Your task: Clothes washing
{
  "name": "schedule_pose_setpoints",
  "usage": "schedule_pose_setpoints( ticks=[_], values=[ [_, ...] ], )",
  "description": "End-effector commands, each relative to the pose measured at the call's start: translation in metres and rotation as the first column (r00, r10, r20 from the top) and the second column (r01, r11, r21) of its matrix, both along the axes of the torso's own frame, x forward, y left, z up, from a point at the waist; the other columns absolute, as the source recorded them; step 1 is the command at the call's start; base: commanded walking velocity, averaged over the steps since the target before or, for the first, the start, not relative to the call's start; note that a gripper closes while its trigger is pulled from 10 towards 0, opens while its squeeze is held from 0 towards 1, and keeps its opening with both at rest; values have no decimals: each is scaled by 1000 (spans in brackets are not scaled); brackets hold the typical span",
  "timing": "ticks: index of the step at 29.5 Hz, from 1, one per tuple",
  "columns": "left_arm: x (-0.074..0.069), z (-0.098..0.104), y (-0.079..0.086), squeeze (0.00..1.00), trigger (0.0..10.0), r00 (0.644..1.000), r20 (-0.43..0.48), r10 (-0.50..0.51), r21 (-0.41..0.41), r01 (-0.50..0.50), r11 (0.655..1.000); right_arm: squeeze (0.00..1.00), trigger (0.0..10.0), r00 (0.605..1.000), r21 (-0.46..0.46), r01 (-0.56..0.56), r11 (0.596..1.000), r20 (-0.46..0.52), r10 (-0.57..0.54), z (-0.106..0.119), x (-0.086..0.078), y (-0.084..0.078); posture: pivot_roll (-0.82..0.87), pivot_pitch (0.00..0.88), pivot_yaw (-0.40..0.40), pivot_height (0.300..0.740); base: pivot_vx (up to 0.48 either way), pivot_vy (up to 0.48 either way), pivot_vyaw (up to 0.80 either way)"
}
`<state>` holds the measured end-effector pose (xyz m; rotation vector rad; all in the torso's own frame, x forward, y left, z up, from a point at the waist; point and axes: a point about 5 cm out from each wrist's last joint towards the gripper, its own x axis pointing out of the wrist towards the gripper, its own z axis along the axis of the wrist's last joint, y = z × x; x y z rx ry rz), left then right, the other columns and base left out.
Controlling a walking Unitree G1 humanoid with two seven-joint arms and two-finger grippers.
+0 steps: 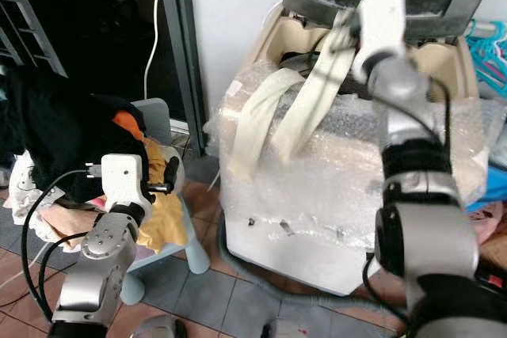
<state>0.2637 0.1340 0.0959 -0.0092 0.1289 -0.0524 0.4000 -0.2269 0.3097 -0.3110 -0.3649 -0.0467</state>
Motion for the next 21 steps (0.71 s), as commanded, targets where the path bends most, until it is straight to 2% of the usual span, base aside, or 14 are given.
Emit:
schedule_pose_setpoints(
  ticks=[1, 2, 3, 4, 6, 10, 11, 13, 15, 17, 19, 20, 21],
  values=[
    [1, 1, -1, 0, 10000, 1000, 4, 7, 5, -7, 1000, 0, 3608, 999, -42, -18, 999, -38, 17, -18, 1, 6, -19, 0, -35, 740, 0, 0, 0],
    [1, 1, 0, 0, 10000, 1000, 3, 10, 4, -10, 1000, 0, 10000, 997, -38, -63, 997, -56, 61, -23, 1, 11, -19, 0, -36, 740, 0, 0, 0],
    [1, 1, 0, 0, 10000, 1000, 3, 11, 3, -11, 1000, 12, 10000, 993, -34, -96, 995, -68, 94, -29, 0, 15, -19, 0, -36, 740, 0, 0, 0],
    [1, 1, 0, 0, 10000, 1000, 2, 11, 3, -11, 1000, 1000, 10000, 990, -30, -119, 992, -75, 117, -34, -2, 17, -19, 0, -36, 740, 0, 0, 0],
    [1, 1, 0, 0, 10000, 1000, 1, 10, 3, -10, 1000, 1000, 10000, 977, 4, -192, 981, -97, 191, -43, -4, 24, -19, 0, -36, 740, 0, 0, 0],
    [1, 1, 0, 0, 10000, 1000, 1, 9, 3, -9, 1000, 1000, 10000, 970, 14, -223, 975, -100, 223, -47, -6, 27, -20, 0, -30, 740, 0, 0, 0],
    [1, 1, 0, 0, 10000, 1000, 0, 7, 3, -7, 1000, 1000, 10000, 955, 29, -279, 960, -101, 280, -50, -8, 32, -22, 0, -27, 740, 0, 0, 0],
    [1, 0, 0, 0, 10000, 1000, -2, -2, 4, 2, 1000, 1000, 10000, 899, 32, -427, 904, -98, 428, -57, -16, 50, -31, 0, -20, 740, 0, 0, 0],
    [1, 0, 0, 0, 10000, 1000, -2, -2, 4, 2, 1000, 1000, 10000, 899, 32, -427, 904, -98, 428, -57, -16, 50, -31, 0, -20, 740, 0, 0, 0],
    [2, 0, -1, 0, 10000, 1000, -2, -8, 5, 8, 1000, 1000, 10000, 809, 5, -574, 819, -153, 568, -73, -28, 69, -31, 0, -20, 740, 0, 0, 0],
    [2, 0, -1, 0, 10000, 1000, -2, -8, 5, 8, 1000, 1000, 10000, 809, 5, -574, 819, -153, 568, -73, -28, 69, -31, 0, -20, 740, 0, 0, 0],
    [2, 1, -2, 0, 10000, 1000, -1, -8, 5, 8, 1000, 1000, 10000, 703, 21, -679, 734, -268, 658, -99, -41, 81, -27, 0, -20, 740, 0, 0, 0],
    [2, 1, -1, 0, 10000, 1000, -1, -6, 5, 6, 1000, 1000, 10000, 657, 28, -714, 700, -319, 683, -110, -46, 84, -26, 0, -21, 740, 0, 0, 0]
  ],
)
